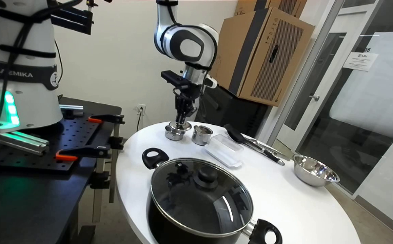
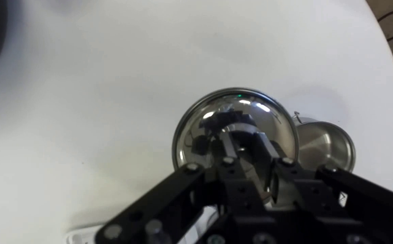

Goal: Put the silver lid on the silver pot at the front of the table

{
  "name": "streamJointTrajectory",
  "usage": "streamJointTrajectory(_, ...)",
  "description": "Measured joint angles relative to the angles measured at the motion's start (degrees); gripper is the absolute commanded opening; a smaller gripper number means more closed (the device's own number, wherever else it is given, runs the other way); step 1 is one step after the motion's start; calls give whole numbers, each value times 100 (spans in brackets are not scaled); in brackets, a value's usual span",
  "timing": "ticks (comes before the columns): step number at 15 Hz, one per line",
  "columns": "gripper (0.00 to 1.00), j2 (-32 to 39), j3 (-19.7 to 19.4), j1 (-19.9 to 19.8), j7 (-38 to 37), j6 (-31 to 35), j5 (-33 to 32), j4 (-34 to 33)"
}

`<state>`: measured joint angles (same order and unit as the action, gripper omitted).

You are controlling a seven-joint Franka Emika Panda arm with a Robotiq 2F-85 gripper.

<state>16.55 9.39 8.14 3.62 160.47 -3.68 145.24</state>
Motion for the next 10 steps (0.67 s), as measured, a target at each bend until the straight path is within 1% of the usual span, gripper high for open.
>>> streamJointTrajectory(4,5,-107,52,285,-19,-233,-103,3)
streamJointTrajectory(10,5,234,48,541,-137,-240,-326,-262)
